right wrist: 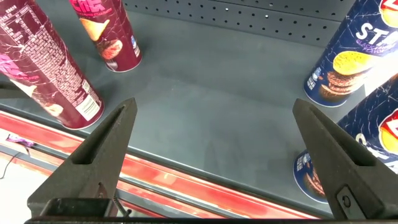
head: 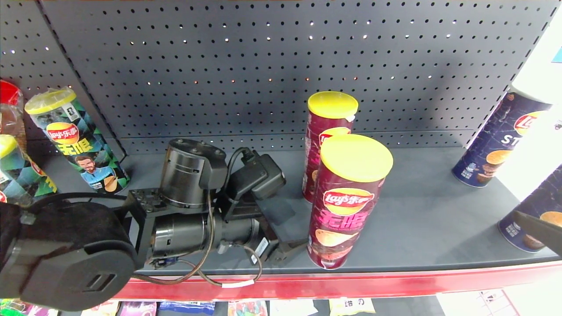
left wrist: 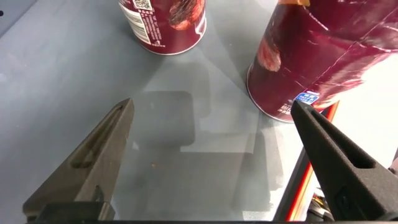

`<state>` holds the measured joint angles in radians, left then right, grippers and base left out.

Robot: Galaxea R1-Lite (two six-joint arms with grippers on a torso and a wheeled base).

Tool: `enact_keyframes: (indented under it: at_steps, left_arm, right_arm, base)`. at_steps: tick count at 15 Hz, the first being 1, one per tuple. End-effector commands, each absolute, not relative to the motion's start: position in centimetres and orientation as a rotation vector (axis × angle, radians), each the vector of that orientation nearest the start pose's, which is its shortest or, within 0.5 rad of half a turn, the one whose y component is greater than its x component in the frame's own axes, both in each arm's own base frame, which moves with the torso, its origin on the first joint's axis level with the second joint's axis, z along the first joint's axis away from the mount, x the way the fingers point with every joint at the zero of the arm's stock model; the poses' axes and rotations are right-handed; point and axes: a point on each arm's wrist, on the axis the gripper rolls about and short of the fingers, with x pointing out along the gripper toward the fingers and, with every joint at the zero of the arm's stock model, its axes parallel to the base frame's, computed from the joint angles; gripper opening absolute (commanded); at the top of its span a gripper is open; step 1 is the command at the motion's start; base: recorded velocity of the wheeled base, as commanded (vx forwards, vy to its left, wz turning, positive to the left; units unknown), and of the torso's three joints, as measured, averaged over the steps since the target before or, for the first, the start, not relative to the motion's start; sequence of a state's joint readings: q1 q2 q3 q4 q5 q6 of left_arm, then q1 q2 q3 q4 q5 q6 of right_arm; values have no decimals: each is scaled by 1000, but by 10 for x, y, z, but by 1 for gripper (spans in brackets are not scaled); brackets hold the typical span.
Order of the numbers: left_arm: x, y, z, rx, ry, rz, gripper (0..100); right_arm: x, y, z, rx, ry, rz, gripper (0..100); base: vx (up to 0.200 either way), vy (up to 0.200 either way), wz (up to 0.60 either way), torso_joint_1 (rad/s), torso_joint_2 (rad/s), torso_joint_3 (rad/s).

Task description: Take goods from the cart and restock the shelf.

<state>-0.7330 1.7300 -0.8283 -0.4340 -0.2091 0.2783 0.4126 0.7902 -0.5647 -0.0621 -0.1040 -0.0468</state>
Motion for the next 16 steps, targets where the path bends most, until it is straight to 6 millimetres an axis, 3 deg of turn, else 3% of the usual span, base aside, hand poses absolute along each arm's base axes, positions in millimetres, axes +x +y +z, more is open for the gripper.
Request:
enact_keyframes:
  at_steps: [1,3,6,11,15,16]
  left_arm:
    - [224,-208,159,378,342,-984,100]
    - [220,-201,165,360,336,-965,100]
    - [194,-153,188,273,296,-833,100]
    - [82,-45,180,223,305,-572,100]
    - [9,-2,170,131,373,-285,100]
    - [3,0,167,131,380,-253,100]
  right_arm:
    - [72,29,231,-89,152,311,100]
    - [72,29,230,-90,155,311,100]
    - [71,29,224,-100,173,327,100]
    - [68,29,209,-111,213,354,100]
    - [51,22,194,-124,214,370,100]
    - [49,21,193,-125,218,370,100]
  base:
    - [0,0,0,0,0,0]
    - [0,0,0,0,0,0]
    - [0,0,0,0,0,0]
    - [0,0,0,0,0,0]
    - [0,0,0,0,0,0]
    - [0,0,0,0,0,0]
